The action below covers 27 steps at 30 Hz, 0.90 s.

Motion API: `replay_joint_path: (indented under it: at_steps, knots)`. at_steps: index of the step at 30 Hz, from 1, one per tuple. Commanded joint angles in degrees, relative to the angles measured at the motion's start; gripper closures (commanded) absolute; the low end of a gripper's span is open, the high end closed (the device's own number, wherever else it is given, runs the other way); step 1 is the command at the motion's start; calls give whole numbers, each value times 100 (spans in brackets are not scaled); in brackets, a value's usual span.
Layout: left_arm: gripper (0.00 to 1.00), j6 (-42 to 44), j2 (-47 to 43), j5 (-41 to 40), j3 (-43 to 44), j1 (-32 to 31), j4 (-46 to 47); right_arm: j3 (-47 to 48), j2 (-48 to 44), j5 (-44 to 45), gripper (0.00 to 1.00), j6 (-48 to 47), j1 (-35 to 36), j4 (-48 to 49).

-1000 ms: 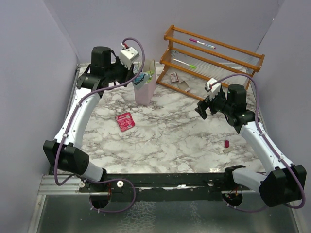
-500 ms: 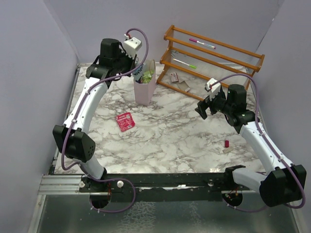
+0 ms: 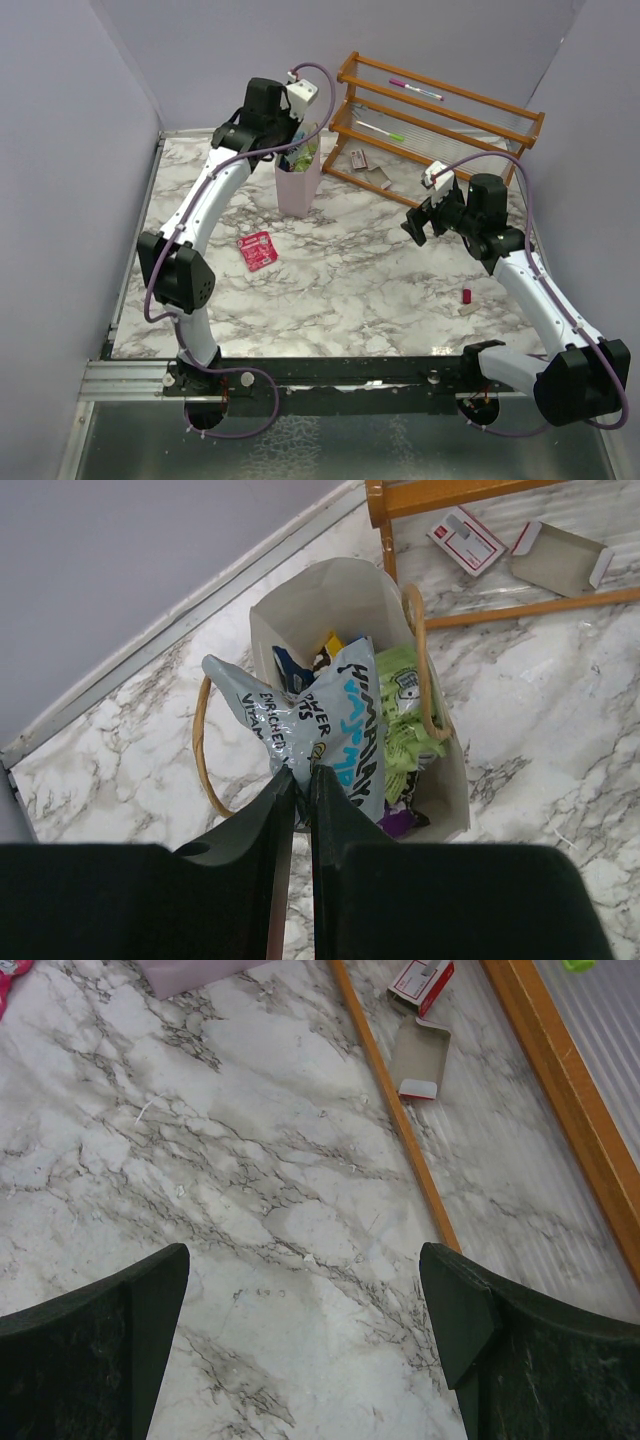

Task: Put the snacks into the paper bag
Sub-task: Place the snack in the paper bag.

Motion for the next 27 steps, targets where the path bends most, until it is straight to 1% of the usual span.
replay_joint_path:
  at_steps: [1,8,12,21,24,27]
  knots:
    - [100,66,273,-433,426,-26,-51,-33,-26,-29,1,-47,-26,-45]
    - [100,6,794,-288,928,-34,-115,-42,-48,-10,1,-54,-24,-45]
    - [100,102,1000,-443,1181,-42,-125,-42,-48,-11,1,-56,-24,-40]
    - [100,387,1230,-747,1223,-43,-8,-44,-40,6,1,-68,-25,-39]
    - [100,476,1291,-701,1192,-48,-1,-44,-30,14,1,-64,-25,-44]
    - [94,505,1337,-459,1122,-44,-32,-43,-31,22,1,-65,-24,-45]
